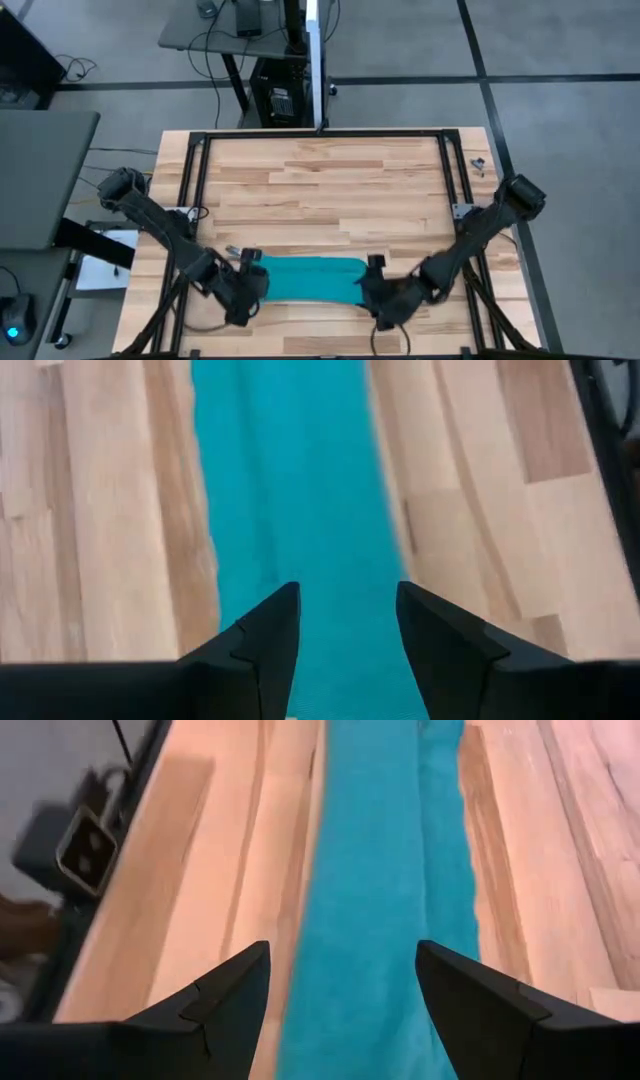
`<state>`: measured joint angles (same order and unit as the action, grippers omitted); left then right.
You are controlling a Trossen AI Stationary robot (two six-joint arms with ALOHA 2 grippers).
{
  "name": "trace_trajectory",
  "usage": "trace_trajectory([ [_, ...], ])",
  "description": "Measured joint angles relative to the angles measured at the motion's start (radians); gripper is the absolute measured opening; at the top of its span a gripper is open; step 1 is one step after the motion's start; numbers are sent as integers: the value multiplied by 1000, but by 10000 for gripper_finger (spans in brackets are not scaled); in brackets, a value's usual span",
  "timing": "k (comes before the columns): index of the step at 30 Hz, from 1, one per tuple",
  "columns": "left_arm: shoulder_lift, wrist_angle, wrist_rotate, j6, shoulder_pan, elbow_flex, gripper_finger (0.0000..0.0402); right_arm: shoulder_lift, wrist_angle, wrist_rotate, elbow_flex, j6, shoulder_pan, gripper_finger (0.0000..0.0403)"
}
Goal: Roll towel
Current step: Roll the blue towel
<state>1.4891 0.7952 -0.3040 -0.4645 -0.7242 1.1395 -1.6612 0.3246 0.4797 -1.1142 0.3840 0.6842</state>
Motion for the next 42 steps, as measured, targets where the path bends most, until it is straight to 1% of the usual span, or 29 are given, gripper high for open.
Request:
trace_trajectory([
  [3,96,7,-12,-61,-49,45,150,-69,-5,72,-11,39,57,244],
  [5,159,52,-19,-94,-72,78,150,-107,-1,110,-11,82,88,244],
  [8,237,71,-26,-175,-95,126,150,-143,-2,175,-11,150,123,244],
  [10,275,72,-30,-240,-100,147,151,-157,-3,187,-11,167,134,244],
  [13,309,69,-42,-281,-102,170,157,-161,10,194,-11,168,139,244],
  [17,312,64,-132,-300,-99,172,168,-159,37,205,-11,167,129,244],
  [19,312,54,-155,-300,-99,157,173,-159,32,205,-11,171,121,244],
  [22,312,31,-161,-280,-99,126,178,-160,33,205,-11,175,108,244],
  [25,312,43,-173,-282,-99,106,180,-160,28,204,-11,181,93,244],
  [29,312,-2,-178,-281,-99,69,180,-160,26,204,-11,188,78,244],
  [36,312,-38,-178,-326,-107,1,180,-160,-1,203,-11,185,72,244],
  [42,312,-131,-146,-279,-110,-56,180,-160,-18,198,-11,182,67,244],
])
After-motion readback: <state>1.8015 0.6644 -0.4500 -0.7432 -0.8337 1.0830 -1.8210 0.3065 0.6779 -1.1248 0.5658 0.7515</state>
